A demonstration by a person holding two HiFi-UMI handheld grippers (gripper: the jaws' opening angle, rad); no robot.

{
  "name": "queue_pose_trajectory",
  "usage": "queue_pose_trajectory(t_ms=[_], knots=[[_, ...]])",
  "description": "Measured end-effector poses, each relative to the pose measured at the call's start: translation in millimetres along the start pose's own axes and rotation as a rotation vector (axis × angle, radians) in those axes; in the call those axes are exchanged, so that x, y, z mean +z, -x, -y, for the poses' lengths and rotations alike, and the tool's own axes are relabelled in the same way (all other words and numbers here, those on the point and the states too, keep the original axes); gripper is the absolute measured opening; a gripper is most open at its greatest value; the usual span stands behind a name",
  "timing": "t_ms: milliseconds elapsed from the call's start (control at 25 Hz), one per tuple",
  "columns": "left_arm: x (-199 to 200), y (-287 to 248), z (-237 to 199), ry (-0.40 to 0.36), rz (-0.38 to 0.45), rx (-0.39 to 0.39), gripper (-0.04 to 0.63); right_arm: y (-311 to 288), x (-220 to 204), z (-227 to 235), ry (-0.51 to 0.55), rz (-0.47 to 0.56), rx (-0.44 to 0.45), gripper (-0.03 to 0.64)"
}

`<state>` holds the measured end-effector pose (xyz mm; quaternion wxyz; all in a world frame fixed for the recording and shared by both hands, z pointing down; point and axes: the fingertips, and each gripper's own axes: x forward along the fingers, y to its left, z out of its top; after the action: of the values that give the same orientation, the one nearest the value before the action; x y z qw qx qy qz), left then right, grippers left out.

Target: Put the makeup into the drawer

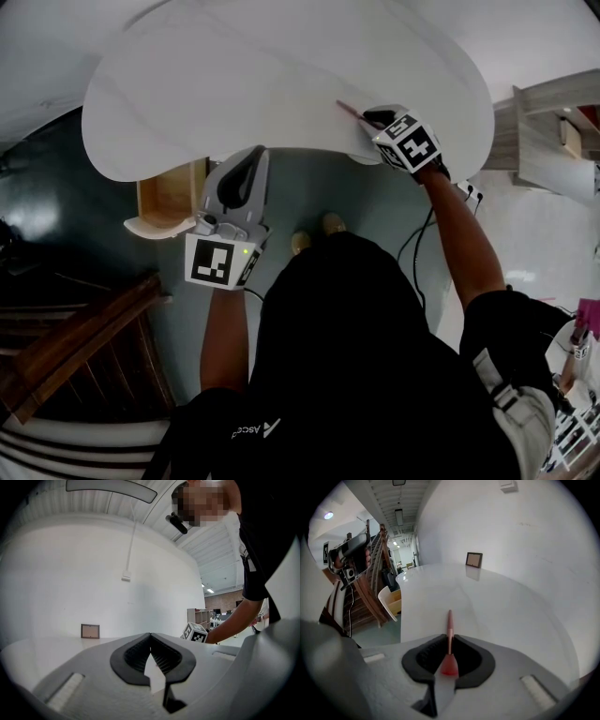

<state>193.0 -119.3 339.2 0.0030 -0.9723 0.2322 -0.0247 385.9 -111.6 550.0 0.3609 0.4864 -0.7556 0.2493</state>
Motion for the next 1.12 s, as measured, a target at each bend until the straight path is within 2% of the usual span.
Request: queue_pose_trajectory(t_ms=[400,600,800,1120], knots=[[0.8,-0.8,9.2,0.000,-0.012,0.011,0.011,9.4,4.0,-3.5,-0.007,0.057,-0.040,0.051],[3.9,2.5,8.1,0.001,-0.010,0.031,0.011,28.9,24.2,-12.4,-0.014,0.155,-0.044,0.051],[8.6,8.4,10.9,-0.004,-0.004,0.063,0.011,61.8,52.4,-31.9,-0.031,0.294,-0.019,0.051],[17.3,29.5,3.4,-0.010,0.010,0.153,0.011,106.9,105.1,-77.7,-0.005,0.479,0.086,0.051]])
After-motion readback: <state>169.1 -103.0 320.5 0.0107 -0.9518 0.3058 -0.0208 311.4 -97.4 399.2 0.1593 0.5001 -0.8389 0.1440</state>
